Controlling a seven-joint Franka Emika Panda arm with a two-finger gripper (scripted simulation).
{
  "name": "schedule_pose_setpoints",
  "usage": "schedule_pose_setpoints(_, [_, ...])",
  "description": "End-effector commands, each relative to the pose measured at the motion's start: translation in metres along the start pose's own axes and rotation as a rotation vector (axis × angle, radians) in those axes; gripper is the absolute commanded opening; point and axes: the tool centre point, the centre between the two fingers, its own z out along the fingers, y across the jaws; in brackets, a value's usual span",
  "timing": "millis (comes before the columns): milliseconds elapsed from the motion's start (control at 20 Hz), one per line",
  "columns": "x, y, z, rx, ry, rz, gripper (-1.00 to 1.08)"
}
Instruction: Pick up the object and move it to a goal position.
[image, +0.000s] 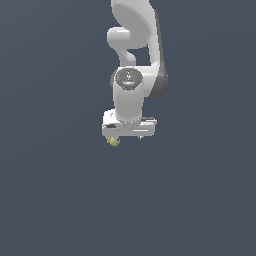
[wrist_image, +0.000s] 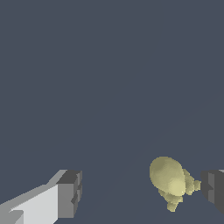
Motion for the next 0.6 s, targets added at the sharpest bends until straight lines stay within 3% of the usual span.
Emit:
schedule_pose_setpoints(0, [0.0, 0.0, 0.0, 0.0, 0.0, 0.0, 1.0])
schedule_pose_setpoints(550, [0.004, 0.037, -0.017, -0.002, 0.029, 0.076, 1.0])
